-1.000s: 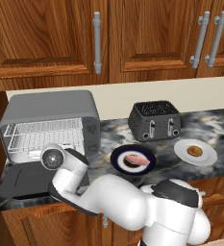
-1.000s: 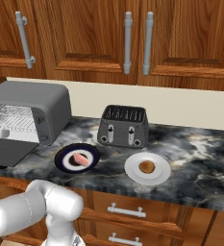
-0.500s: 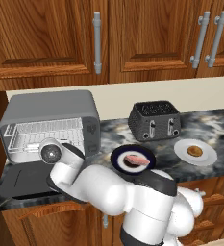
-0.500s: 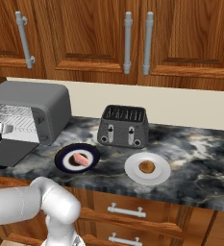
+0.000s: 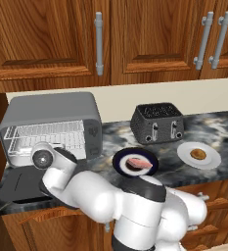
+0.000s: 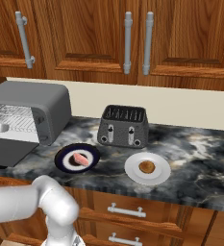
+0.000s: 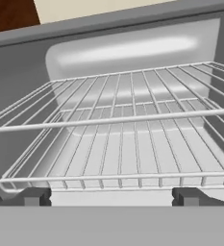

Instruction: Open the toaster oven door. Place the bread on the top rack in the toaster oven and place the steak on the bottom rack.

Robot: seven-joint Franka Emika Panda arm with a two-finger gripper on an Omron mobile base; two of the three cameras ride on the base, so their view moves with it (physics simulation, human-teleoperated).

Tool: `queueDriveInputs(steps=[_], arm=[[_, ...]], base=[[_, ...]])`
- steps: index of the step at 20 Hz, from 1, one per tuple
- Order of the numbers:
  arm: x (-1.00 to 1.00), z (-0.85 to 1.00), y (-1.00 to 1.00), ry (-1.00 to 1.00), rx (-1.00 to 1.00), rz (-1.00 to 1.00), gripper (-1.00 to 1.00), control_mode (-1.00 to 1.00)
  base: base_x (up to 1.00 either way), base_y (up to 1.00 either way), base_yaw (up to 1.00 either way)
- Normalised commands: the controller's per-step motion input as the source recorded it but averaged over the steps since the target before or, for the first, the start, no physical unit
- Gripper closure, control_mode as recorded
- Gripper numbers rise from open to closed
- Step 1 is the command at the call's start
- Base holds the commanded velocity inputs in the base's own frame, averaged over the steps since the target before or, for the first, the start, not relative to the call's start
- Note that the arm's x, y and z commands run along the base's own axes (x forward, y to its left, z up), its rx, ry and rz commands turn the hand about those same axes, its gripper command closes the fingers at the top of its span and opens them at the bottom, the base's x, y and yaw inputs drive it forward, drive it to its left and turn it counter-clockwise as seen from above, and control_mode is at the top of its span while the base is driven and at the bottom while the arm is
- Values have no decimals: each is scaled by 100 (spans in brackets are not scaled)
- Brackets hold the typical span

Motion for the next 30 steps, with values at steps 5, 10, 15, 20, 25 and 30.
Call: queueDriveInputs(steps=[5,10,15,20,25,30], arm=[[35,-1,0,0,0,0,-100,-100],[32,-24,0,0,0,0,-100,-100],[22,-37,1,0,0,0,-100,-100],[28,-10,0,0,0,0,-100,-100],[29,-17,2,0,0,0,-100,-100],[26,-23,5,0,0,0,-100,-100]], base=[[0,0,0],[0,0,0],[0,0,0],[0,0,0],[0,0,0],[0,0,0]])
